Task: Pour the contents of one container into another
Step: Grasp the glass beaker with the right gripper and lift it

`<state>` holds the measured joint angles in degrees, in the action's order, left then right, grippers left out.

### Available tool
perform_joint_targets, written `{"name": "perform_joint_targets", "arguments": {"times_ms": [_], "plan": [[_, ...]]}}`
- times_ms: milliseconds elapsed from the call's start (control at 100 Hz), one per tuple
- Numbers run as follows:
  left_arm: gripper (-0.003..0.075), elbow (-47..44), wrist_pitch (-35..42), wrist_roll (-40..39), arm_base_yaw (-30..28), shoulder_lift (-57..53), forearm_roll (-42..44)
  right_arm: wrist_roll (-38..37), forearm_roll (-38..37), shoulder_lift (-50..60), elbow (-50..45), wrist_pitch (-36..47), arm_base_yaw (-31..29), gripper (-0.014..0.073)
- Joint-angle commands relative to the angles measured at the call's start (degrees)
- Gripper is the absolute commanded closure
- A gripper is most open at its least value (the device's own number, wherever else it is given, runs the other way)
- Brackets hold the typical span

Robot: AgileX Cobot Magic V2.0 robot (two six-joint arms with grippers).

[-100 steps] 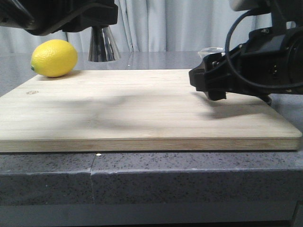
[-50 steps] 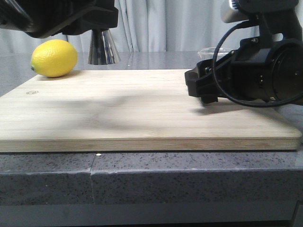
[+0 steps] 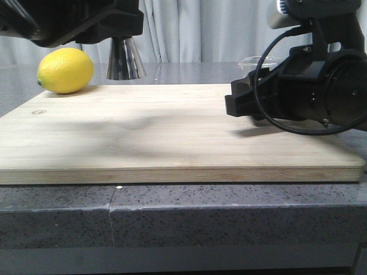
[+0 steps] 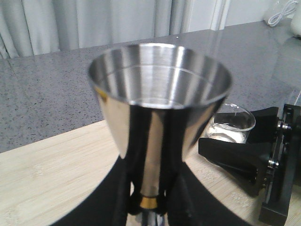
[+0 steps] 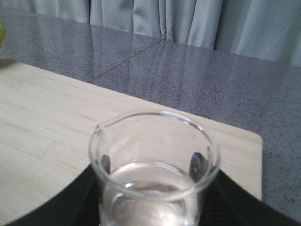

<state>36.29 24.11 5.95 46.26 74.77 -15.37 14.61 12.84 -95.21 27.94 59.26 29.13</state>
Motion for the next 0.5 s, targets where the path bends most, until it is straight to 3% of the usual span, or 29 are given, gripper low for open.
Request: {"name": "perform_joint_targets", "arguments": {"times_ms": [0,280,490], "plan": [[0.0740,1.60,4.86,-0.06,0.36,-1.97,0.43,0.10,-2.16,1.98,1.09,7.43,0.15,0.0370],[0.0740,1.60,3.72,-0.06,0.36,-1.97,0.43,0.10,-7.28,9.57,1.46,6.49,0.15,0.0370],[0.0740,1.60,3.48,-0.39,1.15,-1.17,0.56,0.20,-12.51,15.60,4.53,-1.32,0.15,0.0370]]}}
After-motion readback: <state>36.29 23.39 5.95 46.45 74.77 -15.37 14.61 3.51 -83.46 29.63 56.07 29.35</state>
